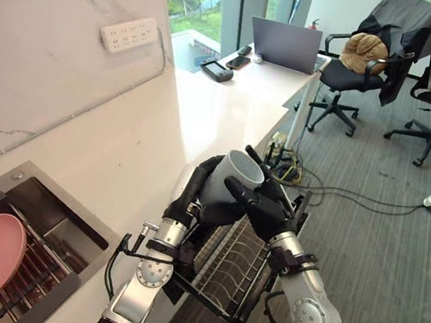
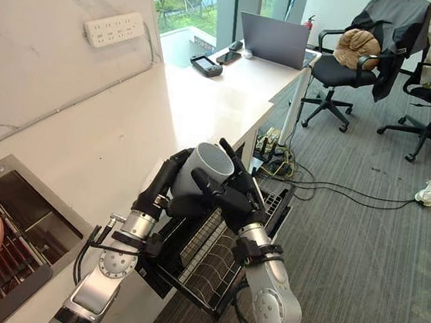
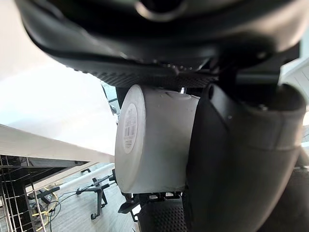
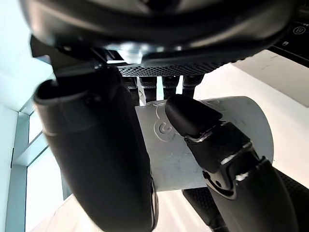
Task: Walk over to the sink, pick up the cup, carry it to the dishwasher, place the cup inside the dishwasher, then close the dishwasher door
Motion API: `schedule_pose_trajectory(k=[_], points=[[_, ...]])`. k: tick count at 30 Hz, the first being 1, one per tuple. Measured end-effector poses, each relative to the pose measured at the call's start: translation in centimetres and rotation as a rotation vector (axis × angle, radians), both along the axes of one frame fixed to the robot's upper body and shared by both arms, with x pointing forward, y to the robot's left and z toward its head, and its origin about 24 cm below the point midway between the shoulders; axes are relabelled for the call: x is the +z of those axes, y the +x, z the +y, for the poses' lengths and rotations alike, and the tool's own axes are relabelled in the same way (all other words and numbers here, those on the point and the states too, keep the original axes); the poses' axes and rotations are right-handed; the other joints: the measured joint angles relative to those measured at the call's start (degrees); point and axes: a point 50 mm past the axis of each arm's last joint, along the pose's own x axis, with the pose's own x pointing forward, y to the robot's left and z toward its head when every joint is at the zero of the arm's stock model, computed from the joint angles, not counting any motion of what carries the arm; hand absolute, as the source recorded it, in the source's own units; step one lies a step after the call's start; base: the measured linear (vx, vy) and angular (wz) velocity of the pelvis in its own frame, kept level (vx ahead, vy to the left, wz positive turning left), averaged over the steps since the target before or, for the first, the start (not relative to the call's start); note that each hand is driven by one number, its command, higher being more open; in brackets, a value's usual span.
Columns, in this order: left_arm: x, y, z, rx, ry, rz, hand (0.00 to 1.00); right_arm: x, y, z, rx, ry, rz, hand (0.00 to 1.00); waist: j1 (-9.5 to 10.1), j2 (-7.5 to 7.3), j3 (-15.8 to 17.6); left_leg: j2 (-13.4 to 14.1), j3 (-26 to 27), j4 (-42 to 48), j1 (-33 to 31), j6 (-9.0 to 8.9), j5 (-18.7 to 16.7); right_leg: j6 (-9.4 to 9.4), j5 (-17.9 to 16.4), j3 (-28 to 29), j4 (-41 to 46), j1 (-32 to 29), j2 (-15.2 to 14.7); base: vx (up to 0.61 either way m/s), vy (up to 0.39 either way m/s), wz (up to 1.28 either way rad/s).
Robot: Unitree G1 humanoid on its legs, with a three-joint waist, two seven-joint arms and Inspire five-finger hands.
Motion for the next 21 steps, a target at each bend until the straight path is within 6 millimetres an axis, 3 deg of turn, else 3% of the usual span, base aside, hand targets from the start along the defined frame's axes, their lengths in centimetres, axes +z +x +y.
schedule_pose_trajectory(k=[6,7,16,19,21], points=[[0.2,-0.1,-0.1,0.006,-0.010,-0.006,0.00,0.6,0.2,0.4,-0.023,-0.019,-0.014,0.00,0.10,0.04,-0.56,-0.13,-1.73,-0.58,-0.52,0.01,0.86,-0.01,-0.01,-1.57,0.00,0.17,-0.09,-0.03,-0.009,0.14],[0.3,-0.1,-0.1,0.010,-0.011,-0.005,1.00,0.6,0.2,0.5,-0.026,-0.018,-0.013,0.00,0.13,0.07,-0.83,-0.15,-1.94,-0.82,-0.57,0.01,1.02,-0.02,-0.01,-1.82,0.00,0.17,-0.10,-0.03,-0.006,0.15],[1.1,-0.7,-0.5,-0.014,-0.044,-0.018,1.00,1.5,0.2,1.0,-0.150,-0.060,-0.034,0.00,0.35,0.07,-1.62,-0.46,-3.37,-3.08,-0.38,-0.13,2.67,-0.12,-0.07,-3.26,0.00,0.26,-0.19,-0.03,-0.006,0.09],[1.4,-1.3,-1.3,-0.084,-0.091,-0.004,1.00,1.5,0.4,0.2,-0.277,-0.092,-0.014,0.00,0.61,0.09,-1.64,-0.48,-3.40,-3.08,-0.39,0.05,2.84,-0.12,-0.08,-3.30,0.00,0.29,-0.20,0.00,0.000,0.00],[1.4,-1.8,-2.3,-0.158,-0.108,0.013,1.00,1.5,0.8,-1.4,-0.411,-0.094,0.000,0.00,0.98,0.10,-1.64,-0.54,-3.45,-3.08,-0.38,0.07,2.87,-0.12,-0.08,-3.36,0.00,0.33,-0.25,0.00,0.000,0.00]])
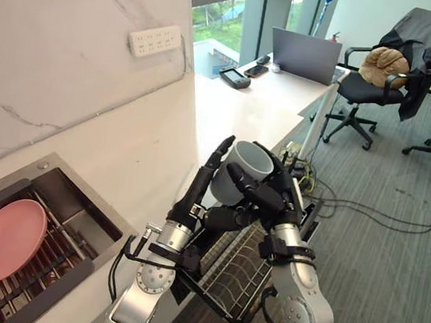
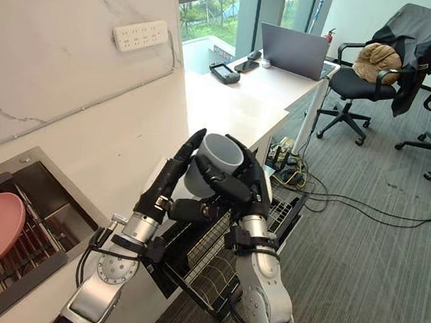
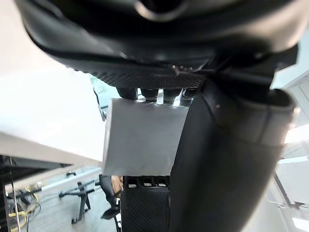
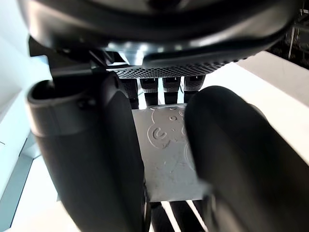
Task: Walk over to the sink, pick up the cup, carry it to the dishwasher, place the cup inside the dishwasher, then close the dishwasher door
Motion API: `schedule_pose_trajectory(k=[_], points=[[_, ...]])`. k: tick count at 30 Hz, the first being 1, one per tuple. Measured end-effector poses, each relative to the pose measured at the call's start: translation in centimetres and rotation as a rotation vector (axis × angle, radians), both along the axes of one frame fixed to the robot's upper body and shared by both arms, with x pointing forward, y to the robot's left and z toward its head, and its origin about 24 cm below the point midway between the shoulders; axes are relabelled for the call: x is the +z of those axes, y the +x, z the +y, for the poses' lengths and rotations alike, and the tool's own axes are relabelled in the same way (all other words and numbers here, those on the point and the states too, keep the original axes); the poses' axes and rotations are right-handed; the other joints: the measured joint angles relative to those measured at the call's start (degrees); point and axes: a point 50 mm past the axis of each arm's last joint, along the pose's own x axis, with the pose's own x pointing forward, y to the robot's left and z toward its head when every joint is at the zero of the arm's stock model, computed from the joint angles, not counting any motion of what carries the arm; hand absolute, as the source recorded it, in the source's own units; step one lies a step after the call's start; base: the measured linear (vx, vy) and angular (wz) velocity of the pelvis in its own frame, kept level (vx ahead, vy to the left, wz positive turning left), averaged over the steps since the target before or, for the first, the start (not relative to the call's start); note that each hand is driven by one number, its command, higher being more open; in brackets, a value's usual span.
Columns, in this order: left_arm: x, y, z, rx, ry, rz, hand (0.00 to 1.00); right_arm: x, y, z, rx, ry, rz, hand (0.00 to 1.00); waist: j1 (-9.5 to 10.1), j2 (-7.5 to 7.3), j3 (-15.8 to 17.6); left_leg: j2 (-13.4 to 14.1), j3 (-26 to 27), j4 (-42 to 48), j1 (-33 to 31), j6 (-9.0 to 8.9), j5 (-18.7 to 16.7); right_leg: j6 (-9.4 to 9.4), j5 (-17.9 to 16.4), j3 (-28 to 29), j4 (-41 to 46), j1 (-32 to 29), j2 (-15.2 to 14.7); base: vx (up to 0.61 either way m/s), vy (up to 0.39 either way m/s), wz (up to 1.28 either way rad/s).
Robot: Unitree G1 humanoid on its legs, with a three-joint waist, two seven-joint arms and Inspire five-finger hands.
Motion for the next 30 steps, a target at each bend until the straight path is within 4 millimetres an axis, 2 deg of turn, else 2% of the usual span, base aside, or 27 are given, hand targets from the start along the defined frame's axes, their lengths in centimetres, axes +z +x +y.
schedule_pose_trajectory(k=[6,12,15,17,18,19,21,23,25,30], points=[[-1.2,-0.9,0.4,-0.051,-0.077,0.102,1.00,0.2,0.2,-4.9,-0.315,0.003,-0.013,0.00,-0.08,0.18,-0.11,-0.01,-0.05,0.00,0.08,-0.01,0.03,0.00,-0.01,-0.06,0.00,0.11,0.00,0.00,0.000,0.00],[-2.0,-1.7,0.6,-0.155,-0.229,0.207,1.00,-0.1,-0.1,-6.9,-0.431,0.011,-0.011,0.00,-0.25,0.46,-0.25,0.00,-0.01,0.01,0.00,-0.02,0.01,-0.08,-0.08,-0.07,-0.01,0.13,-0.01,0.00,0.000,0.00],[-3.4,-2.4,0.6,-0.191,-0.214,0.300,1.00,-0.6,-0.2,-7.6,-0.442,0.006,-0.001,0.00,-0.20,0.67,-0.37,-0.01,-0.02,0.03,-0.27,-0.03,0.00,-0.10,-0.13,-0.10,-0.02,-0.10,-0.03,0.00,0.000,0.00],[-4.8,-2.7,0.7,-0.186,-0.180,0.370,1.00,-0.7,-0.2,-7.8,-0.430,0.003,-0.005,0.00,-0.20,0.98,-0.39,-0.05,-0.07,0.14,-0.74,-0.02,0.00,-0.10,-0.13,-0.16,-0.01,-0.42,-0.09,0.00,0.000,0.00],[-7.0,-3.2,1.2,-0.161,-0.126,0.474,1.00,-0.8,-0.1,-7.8,-0.395,0.008,-0.015,0.00,-0.30,1.48,-0.48,-0.09,-0.20,0.21,-1.12,-0.02,0.01,-0.09,-0.13,-0.27,-0.01,-0.71,-0.13,0.00,-0.002,0.03],[-7.9,-3.4,1.4,-0.146,-0.106,0.519,1.00,-0.9,-0.1,-7.8,-0.376,0.005,-0.018,0.00,-0.40,1.67,-0.46,-0.08,-0.25,0.25,-1.17,-0.02,0.01,-0.09,-0.14,-0.33,-0.01,-0.72,-0.12,0.01,-0.005,0.07],[-11.2,-4.5,2.9,-0.072,-0.040,0.674,1.00,-1.3,0.2,-7.5,-0.279,0.000,-0.014,0.00,-1.08,2.23,-0.19,-0.06,-1.01,0.65,-1.71,-0.02,0.01,-0.11,-0.26,-1.01,-0.01,-0.79,-0.14,0.01,-0.009,0.13],[-12.8,-5.3,3.8,-0.033,-0.014,0.751,1.00,-1.9,0.3,-7.4,-0.201,-0.031,0.006,0.00,-1.05,2.51,-0.01,-0.04,-1.51,1.20,-2.27,-0.02,0.00,-0.12,-0.31,-1.52,-0.01,-0.85,-0.17,0.00,-0.011,0.15],[-13.8,-6.0,4.7,0.016,-0.010,0.802,1.00,-2.7,0.5,-7.0,-0.125,-0.065,0.041,0.00,-0.76,2.87,0.20,-0.07,-1.85,1.39,-2.58,-0.02,0.00,-0.12,-0.37,-1.86,-0.01,-0.85,-0.22,-0.01,-0.006,0.13],[-15.3,-6.9,5.3,0.068,0.029,0.866,1.00,-4.9,0.4,-6.1,0.069,-0.172,0.153,0.00,0.63,3.59,0.59,-0.11,-3.35,1.93,-3.83,0.01,0.01,-0.20,-0.71,-3.43,0.01,-0.68,-0.31,-0.02,-0.009,0.16]])
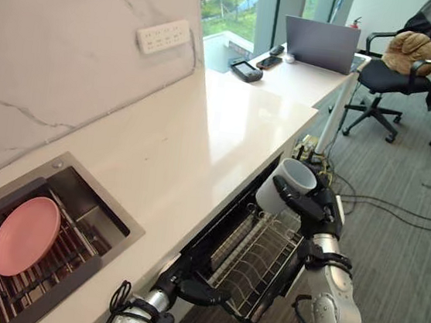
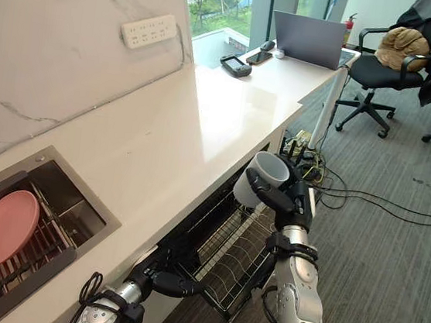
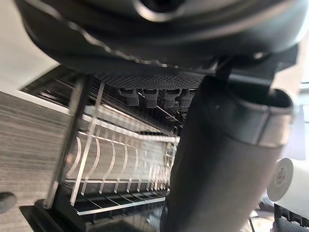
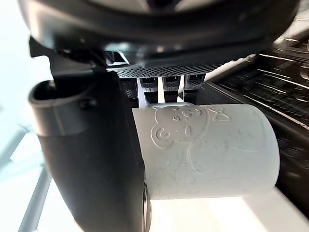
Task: Walk over to the sink, pick up the cup, carry it to the dishwasher, place the cup inside the dishwasher, then close the dishwasher door
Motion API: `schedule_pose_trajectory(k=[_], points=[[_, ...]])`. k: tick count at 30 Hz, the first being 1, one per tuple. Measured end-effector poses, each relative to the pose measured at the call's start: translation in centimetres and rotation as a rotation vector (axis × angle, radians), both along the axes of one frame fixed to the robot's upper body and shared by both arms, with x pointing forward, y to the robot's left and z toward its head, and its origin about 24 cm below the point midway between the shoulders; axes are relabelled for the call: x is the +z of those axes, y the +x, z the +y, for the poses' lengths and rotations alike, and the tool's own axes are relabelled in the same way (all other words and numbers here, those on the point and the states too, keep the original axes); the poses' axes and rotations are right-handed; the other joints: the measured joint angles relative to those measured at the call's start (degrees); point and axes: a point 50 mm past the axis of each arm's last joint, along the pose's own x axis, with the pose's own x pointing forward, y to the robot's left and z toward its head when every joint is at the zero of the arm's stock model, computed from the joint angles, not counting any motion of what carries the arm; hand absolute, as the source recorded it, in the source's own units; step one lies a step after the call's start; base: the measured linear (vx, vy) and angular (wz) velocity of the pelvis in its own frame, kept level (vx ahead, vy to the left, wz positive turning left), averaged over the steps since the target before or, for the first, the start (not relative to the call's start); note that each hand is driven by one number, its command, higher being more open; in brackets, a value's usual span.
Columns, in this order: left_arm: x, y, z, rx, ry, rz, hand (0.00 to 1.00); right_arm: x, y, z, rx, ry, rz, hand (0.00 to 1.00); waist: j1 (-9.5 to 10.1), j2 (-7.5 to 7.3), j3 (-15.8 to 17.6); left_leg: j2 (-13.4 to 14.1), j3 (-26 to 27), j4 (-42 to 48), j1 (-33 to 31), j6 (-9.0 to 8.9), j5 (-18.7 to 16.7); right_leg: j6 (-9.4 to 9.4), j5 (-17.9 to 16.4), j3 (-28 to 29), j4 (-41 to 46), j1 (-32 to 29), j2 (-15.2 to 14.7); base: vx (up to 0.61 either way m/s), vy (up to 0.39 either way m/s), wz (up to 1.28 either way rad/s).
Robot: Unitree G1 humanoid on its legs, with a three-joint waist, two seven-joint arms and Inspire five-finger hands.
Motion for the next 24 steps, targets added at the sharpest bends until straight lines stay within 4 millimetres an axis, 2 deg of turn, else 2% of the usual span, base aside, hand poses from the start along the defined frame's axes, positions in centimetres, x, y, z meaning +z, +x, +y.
schedule_pose_trajectory(k=[3,7,10,14,18,20,21,24], points=[[-1.3,-1.0,0.5,-0.005,0.078,0.057,1.00,-1.6,-0.3,0.7,0.114,-0.055,0.089,0.00,0.02,-0.01,0.10,-0.06,-1.36,-0.23,0.07,0.00,0.24,0.22,-0.52,-1.63,0.03,0.84,-0.01,0.01,-0.013,0.26],[-3.3,-3.0,1.5,0.017,0.191,0.163,1.00,-4.4,-1.2,1.1,0.189,-0.098,0.228,0.00,1.44,-0.18,0.27,-0.01,-1.87,-0.73,0.03,-0.13,0.43,0.47,-1.41,-3.05,0.57,1.15,-0.14,0.02,-0.009,0.17],[-4.9,-4.9,3.4,0.095,0.294,0.271,1.00,-5.8,-1.8,0.4,0.198,-0.180,0.306,0.00,1.52,-0.56,0.73,-0.16,-2.31,-0.80,-0.07,-0.27,0.51,0.76,-2.26,-4.33,1.34,1.48,-0.48,0.02,-0.006,0.21],[-5.8,-6.3,5.5,0.182,0.402,0.348,1.00,-6.9,-2.2,-0.1,0.223,-0.254,0.367,0.00,2.58,-0.87,1.61,-0.45,-3.34,-0.76,-0.19,-0.43,0.62,1.07,-2.85,-5.94,1.95,2.14,-0.89,0.00,-0.005,0.23],[-6.1,-6.4,6.0,0.266,0.446,0.373,1.00,-8.4,-2.3,-0.5,0.248,-0.314,0.458,0.00,4.33,-1.44,2.53,-0.77,-4.44,-0.35,-1.68,-0.92,1.04,1.57,-4.06,-9.37,3.92,2.30,-1.99,-0.03,0.001,0.43],[-6.2,-6.2,6.2,0.299,0.455,0.392,1.00,-8.7,-1.8,-0.4,0.270,-0.347,0.480,0.00,4.43,-1.52,2.92,-0.50,-3.34,0.34,-2.99,-1.00,1.04,1.84,-4.71,-11.25,5.10,2.31,-2.63,-0.05,0.011,0.55],[-6.3,-6.1,6.3,0.328,0.459,0.406,1.00,-8.8,-1.6,-0.4,0.278,-0.363,0.492,0.00,4.72,-1.52,3.27,-0.15,-1.65,0.99,-3.69,-0.77,1.33,2.10,-5.10,-12.05,5.89,2.35,-3.09,-0.05,0.019,0.54],[-6.3,-5.6,6.9,0.395,0.470,0.419,1.00,-9.2,-0.6,-0.4,0.310,-0.421,0.538,0.00,6.30,-1.36,4.99,-0.56,-1.83,1.54,-4.08,-0.17,1.75,2.21,-5.18,-12.60,6.61,2.34,-3.71,-0.02,0.047,0.19]])
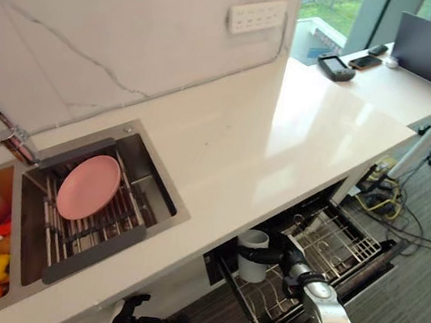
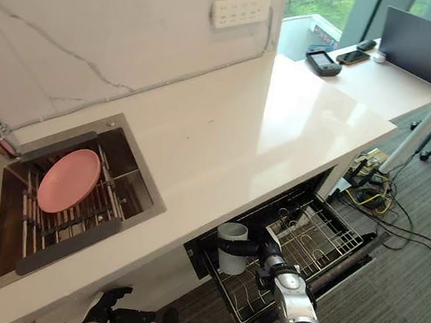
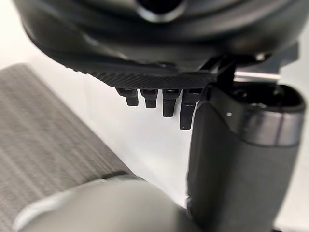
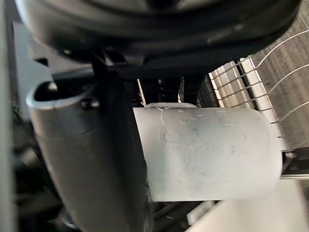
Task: Walk over to the sink, pick up the cup, carry it to the dishwasher, place the cup inside the dishwasher, then close the dishwasher door
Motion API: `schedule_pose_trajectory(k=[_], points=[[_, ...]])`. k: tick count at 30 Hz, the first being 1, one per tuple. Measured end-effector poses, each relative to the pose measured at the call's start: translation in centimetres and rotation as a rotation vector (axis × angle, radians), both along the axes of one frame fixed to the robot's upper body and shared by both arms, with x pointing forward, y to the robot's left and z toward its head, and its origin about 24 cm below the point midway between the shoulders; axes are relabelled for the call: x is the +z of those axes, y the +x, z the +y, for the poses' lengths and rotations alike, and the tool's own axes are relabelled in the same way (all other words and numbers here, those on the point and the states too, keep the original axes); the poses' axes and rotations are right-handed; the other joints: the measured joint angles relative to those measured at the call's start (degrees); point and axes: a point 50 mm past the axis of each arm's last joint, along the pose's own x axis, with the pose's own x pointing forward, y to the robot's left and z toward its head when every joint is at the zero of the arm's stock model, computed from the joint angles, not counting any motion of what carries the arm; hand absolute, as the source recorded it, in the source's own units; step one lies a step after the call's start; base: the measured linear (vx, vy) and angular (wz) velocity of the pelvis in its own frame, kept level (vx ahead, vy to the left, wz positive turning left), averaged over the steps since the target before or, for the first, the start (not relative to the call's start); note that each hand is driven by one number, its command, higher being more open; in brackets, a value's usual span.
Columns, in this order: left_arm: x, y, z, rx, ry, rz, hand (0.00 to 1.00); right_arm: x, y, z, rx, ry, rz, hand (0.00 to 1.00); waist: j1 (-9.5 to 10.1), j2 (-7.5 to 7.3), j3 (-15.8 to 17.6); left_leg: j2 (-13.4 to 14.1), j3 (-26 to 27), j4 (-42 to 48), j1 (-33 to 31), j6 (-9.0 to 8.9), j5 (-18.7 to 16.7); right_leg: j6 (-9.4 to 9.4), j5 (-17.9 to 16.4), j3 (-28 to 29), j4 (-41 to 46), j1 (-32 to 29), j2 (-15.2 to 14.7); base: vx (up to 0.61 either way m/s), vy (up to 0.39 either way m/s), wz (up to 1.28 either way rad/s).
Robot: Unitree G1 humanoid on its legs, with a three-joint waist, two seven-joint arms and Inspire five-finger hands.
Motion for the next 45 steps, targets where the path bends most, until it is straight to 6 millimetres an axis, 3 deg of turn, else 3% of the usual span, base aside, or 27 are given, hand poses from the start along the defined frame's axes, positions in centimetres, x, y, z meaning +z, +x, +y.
schedule_pose_trajectory(k=[6,13,14,19,31,36,40,42,45], points=[[0.3,1.8,0.2,0.020,-0.015,-0.026,1.00,0.1,2.6,-0.5,0.008,-0.096,0.079,0.00,1.29,0.38,3.62,-0.44,-2.95,0.66,-2.05,0.94,1.28,-0.23,-0.65,-2.67,1.50,-0.44,-0.15,-0.04,0.005,0.24],[0.6,4.3,1.1,0.132,-0.126,-0.073,1.00,2.5,6.3,-1.9,-0.041,-0.206,0.064,0.00,3.40,1.97,9.64,-0.07,-6.15,0.50,-6.29,0.83,3.97,-1.56,-2.96,-4.80,6.82,-5.20,-0.28,-0.06,-0.022,0.18],[0.6,4.4,1.1,0.146,-0.148,-0.070,1.00,2.7,6.6,-1.9,-0.044,-0.214,0.059,1.00,3.66,2.11,10.20,0.02,-6.29,0.45,-6.69,0.70,4.19,-1.71,-3.12,-4.83,7.24,-5.74,-0.30,-0.08,-0.041,0.19],[0.4,4.8,1.7,0.244,-0.249,-0.072,1.00,4.3,8.1,-2.6,-0.051,-0.244,0.016,1.00,4.72,2.34,13.23,0.56,-6.97,-0.79,-7.72,0.42,5.61,-2.35,-3.67,-4.87,8.61,-7.53,-0.02,-0.06,-0.053,0.05],[0.5,5.4,2.1,0.217,-0.218,-0.019,1.00,4.3,8.2,-1.1,-0.033,-0.249,-0.027,1.00,4.63,2.31,13.38,1.45,-5.11,-2.21,-7.03,0.01,6.02,-3.15,-5.63,-1.96,11.31,-10.01,0.00,-0.02,-0.056,-0.08],[0.3,5.1,2.1,0.189,-0.190,0.048,1.00,3.5,6.0,0.3,-0.088,-0.176,-0.089,1.00,3.94,2.08,13.26,1.47,-1.76,-1.79,-4.27,0.09,4.34,-2.43,-5.20,1.81,10.67,-9.13,-0.04,0.06,-0.027,-0.31],[-0.3,3.4,2.6,0.182,-0.147,0.158,1.00,2.8,2.9,1.2,-0.128,-0.127,-0.128,1.00,2.03,0.06,11.66,1.86,0.99,-0.02,-1.70,-0.17,1.67,-1.90,-4.80,4.50,8.61,-6.93,0.31,0.07,-0.015,-0.38],[-0.9,1.1,3.3,0.199,-0.121,0.255,1.00,2.8,1.0,1.7,-0.127,-0.090,-0.153,1.00,0.00,-1.82,8.61,2.33,3.41,0.89,-0.38,-0.43,-0.06,-1.65,-4.29,6.68,6.91,-6.12,0.92,0.09,-0.014,-0.52],[-1.5,-0.6,3.6,0.229,-0.112,0.332,1.00,3.2,-0.6,1.6,-0.117,-0.049,-0.194,1.00,-1.54,-2.77,5.83,2.88,6.11,2.13,1.65,-0.66,-2.02,-1.36,-3.28,9.26,4.61,-4.46,1.67,0.08,-0.011,-0.52]])
